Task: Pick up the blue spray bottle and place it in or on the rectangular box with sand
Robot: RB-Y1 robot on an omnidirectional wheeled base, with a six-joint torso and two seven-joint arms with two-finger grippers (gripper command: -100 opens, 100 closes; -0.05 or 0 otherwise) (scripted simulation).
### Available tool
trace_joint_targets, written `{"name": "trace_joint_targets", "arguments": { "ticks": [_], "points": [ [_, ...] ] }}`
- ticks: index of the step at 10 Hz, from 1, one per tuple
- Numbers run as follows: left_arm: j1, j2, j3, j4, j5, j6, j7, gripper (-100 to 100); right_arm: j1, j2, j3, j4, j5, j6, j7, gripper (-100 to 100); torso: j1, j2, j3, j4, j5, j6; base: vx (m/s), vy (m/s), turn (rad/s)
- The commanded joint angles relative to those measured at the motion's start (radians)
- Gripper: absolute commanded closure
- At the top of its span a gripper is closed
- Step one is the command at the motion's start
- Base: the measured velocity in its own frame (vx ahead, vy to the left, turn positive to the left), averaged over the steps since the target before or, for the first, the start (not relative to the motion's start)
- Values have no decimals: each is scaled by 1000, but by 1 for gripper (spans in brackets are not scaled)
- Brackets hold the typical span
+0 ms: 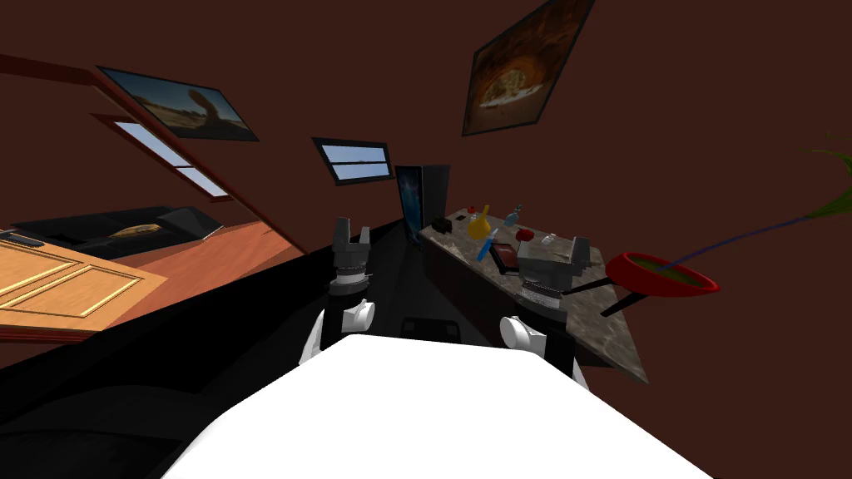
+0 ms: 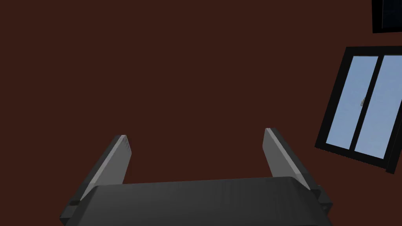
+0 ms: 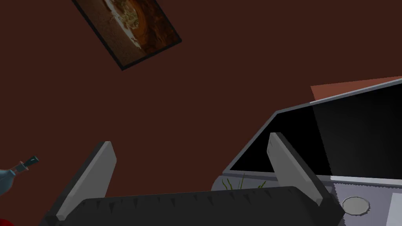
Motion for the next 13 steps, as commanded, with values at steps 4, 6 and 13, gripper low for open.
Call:
{"name": "trace_joint_targets", "arguments": {
  "ticks": [4, 6, 13],
  "points": [
    [0, 0, 0, 0, 0, 0, 0, 0, 38, -86, -10, 9, 35, 67, 9, -100, 2, -4, -2, -1, 0, 0, 53, 28, -18],
    [0, 0, 0, 0, 0, 0, 0, 0, 59, -114, -18, 14, 54, 104, 15, -100, 3, -6, -3, -1, 1, 0, 80, 50, -21],
    [0, 0, 0, 0, 0, 0, 0, 0, 146, -203, -56, 39, 127, 248, 48, -100, 4, -6, -4, -1, 1, 0, 92, 52, -26]
  ]
}}
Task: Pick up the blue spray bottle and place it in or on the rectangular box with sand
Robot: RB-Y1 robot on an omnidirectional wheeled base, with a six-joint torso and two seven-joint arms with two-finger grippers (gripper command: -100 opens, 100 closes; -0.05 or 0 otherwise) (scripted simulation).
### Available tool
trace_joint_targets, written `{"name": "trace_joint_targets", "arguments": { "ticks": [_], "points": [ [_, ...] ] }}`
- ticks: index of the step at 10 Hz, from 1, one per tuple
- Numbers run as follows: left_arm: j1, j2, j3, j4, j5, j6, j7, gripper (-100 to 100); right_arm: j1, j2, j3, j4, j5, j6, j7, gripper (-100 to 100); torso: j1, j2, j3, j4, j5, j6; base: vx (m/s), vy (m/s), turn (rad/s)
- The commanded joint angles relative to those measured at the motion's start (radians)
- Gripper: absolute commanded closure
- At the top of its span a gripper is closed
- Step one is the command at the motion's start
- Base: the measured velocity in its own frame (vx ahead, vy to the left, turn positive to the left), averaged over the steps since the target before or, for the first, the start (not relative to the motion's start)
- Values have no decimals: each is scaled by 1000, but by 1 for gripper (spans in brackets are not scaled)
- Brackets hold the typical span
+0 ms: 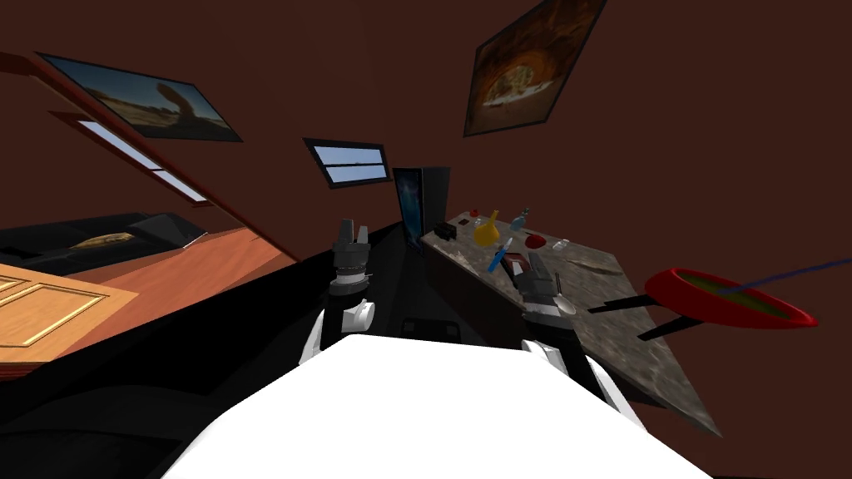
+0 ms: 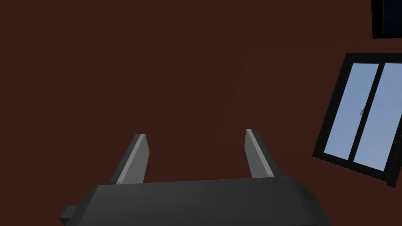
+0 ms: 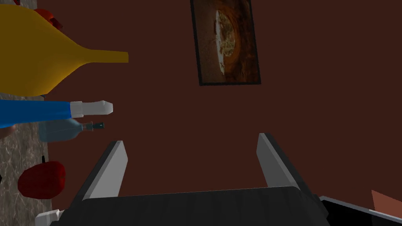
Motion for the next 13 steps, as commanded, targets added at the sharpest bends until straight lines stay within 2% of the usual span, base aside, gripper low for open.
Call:
{"name": "trace_joint_targets", "arguments": {
  "ticks": [1, 7, 13],
  "points": [
    [0, 0, 0, 0, 0, 0, 0, 0, 26, -23, -12, 9, 21, 40, 13, -100, 0, 0, 0, 0, 0, 0, 90, 46, -40],
    [0, 0, 0, 0, 0, 0, 0, 0, 133, -132, -86, 50, 99, 206, 77, -100, 4, -4, -2, -1, 1, 0, 140, 100, -42],
    [0, 0, 0, 0, 0, 0, 0, 0, 241, -260, -185, 103, 164, 360, 167, -100, 6, -7, -4, -2, 1, 0, 164, 121, -47]
  ]
}}
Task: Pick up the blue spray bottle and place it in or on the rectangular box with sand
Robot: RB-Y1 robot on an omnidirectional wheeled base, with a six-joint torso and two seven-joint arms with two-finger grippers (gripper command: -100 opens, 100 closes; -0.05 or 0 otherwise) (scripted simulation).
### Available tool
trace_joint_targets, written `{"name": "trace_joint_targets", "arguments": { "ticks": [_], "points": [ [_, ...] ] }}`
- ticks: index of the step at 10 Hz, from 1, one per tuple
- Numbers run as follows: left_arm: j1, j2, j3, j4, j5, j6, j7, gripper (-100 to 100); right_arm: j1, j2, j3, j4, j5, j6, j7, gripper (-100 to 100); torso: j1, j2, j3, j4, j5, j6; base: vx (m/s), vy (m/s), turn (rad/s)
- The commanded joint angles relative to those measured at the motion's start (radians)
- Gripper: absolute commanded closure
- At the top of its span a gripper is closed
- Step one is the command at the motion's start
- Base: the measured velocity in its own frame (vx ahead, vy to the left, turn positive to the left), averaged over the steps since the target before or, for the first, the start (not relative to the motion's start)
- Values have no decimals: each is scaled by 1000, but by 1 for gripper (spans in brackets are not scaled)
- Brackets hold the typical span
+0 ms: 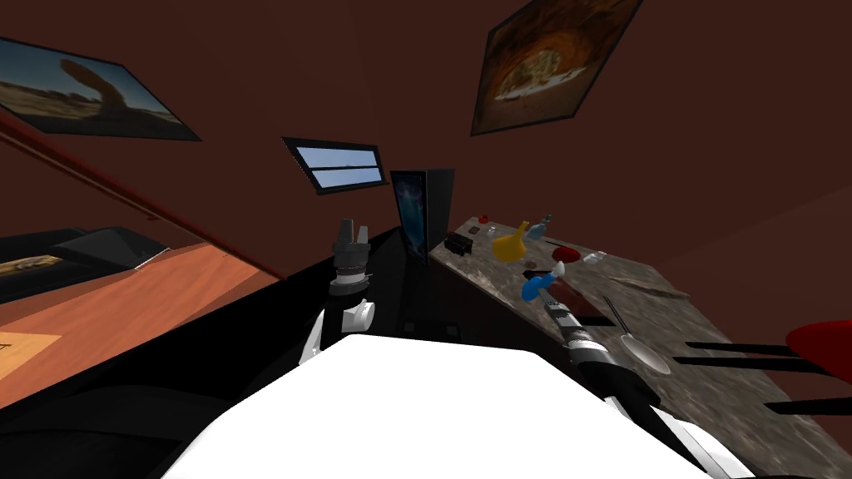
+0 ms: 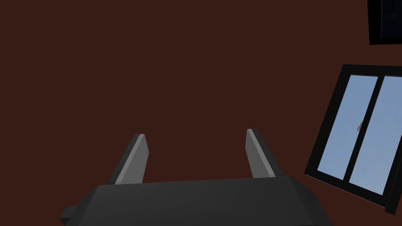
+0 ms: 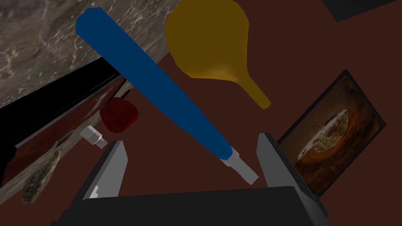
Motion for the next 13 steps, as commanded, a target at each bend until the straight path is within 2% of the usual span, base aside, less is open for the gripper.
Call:
{"name": "trace_joint_targets", "arguments": {
  "ticks": [1, 3, 7, 13],
  "points": [
    [0, 0, 0, 0, 0, 0, 0, 0, 5, -19, -11, 1, 5, 30, 11, -100, 0, 0, 0, 0, 0, 0, 94, 74, -15],
    [0, 0, 0, 0, 0, 0, 0, 0, 37, -64, -47, 20, 23, 75, 43, -100, -5, 5, 3, 1, -1, 0, 97, 66, -28],
    [0, 0, 0, 0, 0, 0, 0, 0, 95, -153, -114, 54, 52, 151, 104, -100, -1, 2, 1, 0, 0, 0, 142, 116, -45],
    [0, 0, 0, 0, 0, 0, 0, 0, 159, -258, -196, 93, 79, 229, 177, -100, -2, 4, 2, 1, -1, 0, 103, 96, -29]
  ]
}}
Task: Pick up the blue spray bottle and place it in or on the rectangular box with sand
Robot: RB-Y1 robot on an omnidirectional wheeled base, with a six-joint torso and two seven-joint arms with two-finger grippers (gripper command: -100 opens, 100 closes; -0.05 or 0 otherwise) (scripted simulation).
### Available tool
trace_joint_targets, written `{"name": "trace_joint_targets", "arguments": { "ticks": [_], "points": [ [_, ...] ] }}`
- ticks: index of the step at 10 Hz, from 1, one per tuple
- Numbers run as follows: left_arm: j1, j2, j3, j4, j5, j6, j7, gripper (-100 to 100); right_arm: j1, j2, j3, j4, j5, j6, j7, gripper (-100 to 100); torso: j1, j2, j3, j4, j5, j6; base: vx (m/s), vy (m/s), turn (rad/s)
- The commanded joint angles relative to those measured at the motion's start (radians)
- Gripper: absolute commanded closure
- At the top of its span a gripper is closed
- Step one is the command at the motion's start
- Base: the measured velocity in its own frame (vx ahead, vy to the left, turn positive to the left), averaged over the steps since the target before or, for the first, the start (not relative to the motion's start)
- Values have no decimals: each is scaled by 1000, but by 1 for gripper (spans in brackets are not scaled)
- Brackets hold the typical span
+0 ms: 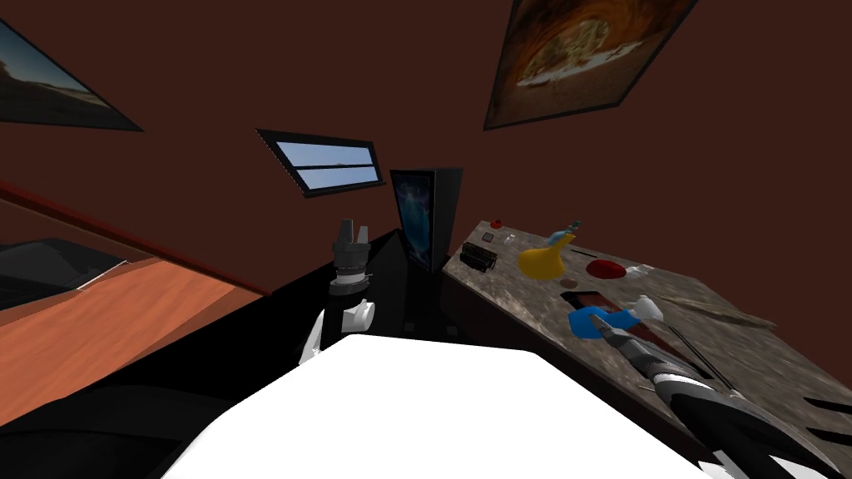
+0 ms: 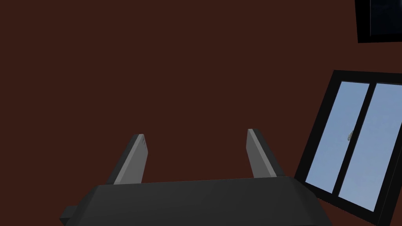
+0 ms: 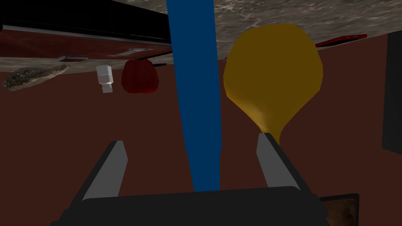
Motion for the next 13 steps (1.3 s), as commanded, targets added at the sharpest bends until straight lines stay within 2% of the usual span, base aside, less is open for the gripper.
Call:
{"name": "trace_joint_targets", "arguments": {
  "ticks": [1, 2, 3, 4, 5, 6, 10, 11, 12, 13],
  "points": [
    [0, 0, 0, 0, 0, 0, 0, 0, 16, -28, -22, 8, -2, 14, 10, -100, 0, 0, 0, 0, 0, 0, 76, 70, -17],
    [0, 0, 0, 0, 0, 0, 0, 0, 7, -18, -14, 13, -1, 4, 6, -100, -1, 1, 1, 0, 0, 0, 31, 28, -6],
    [0, 0, 0, 0, 0, 0, 0, 0, 8, -20, -15, 14, -1, 5, 7, 0, -4, 4, 2, 1, -1, 0, 7, 6, 0],
    [0, 0, 0, 0, 0, 0, 0, 0, -18, -14, -10, 45, 4, -2, 11, -100, -6, 6, 3, 1, -1, 0, 50, -42, 51],
    [0, 0, 0, 0, 0, 0, 0, 0, -7, -19, -12, 31, 1, 3, 8, -100, -9, 4, 2, 1, -2, 0, 17, -19, 21],
    [0, 0, 0, 0, 0, 0, 0, 0, -9, -19, -12, 34, 1, 2, 9, 100, -8, 5, 3, 1, -2, 0, 0, 0, 0],
    [0, 0, 0, 0, 0, 0, 0, 0, -9, -19, -12, 33, 1, 3, 9, 100, -7, 7, 4, 1, -2, 0, 0, 0, 0],
    [0, 0, 0, 0, 0, 0, 0, 0, -9, -19, -12, 33, 1, 3, 9, 0, -7, 7, 4, 1, -2, 0, 0, 0, 0],
    [0, 0, 0, 0, 0, 0, 0, 0, -9, -19, -12, 33, 1, 3, 9, 100, -7, 7, 4, 1, -2, 0, 0, 0, 0],
    [0, 0, 0, 0, 0, 0, 0, 0, -9, -19, -12, 33, 1, 3, 9, 0, -7, 7, 4, 1, -2, 0, 0, 0, 0]
  ]
}}
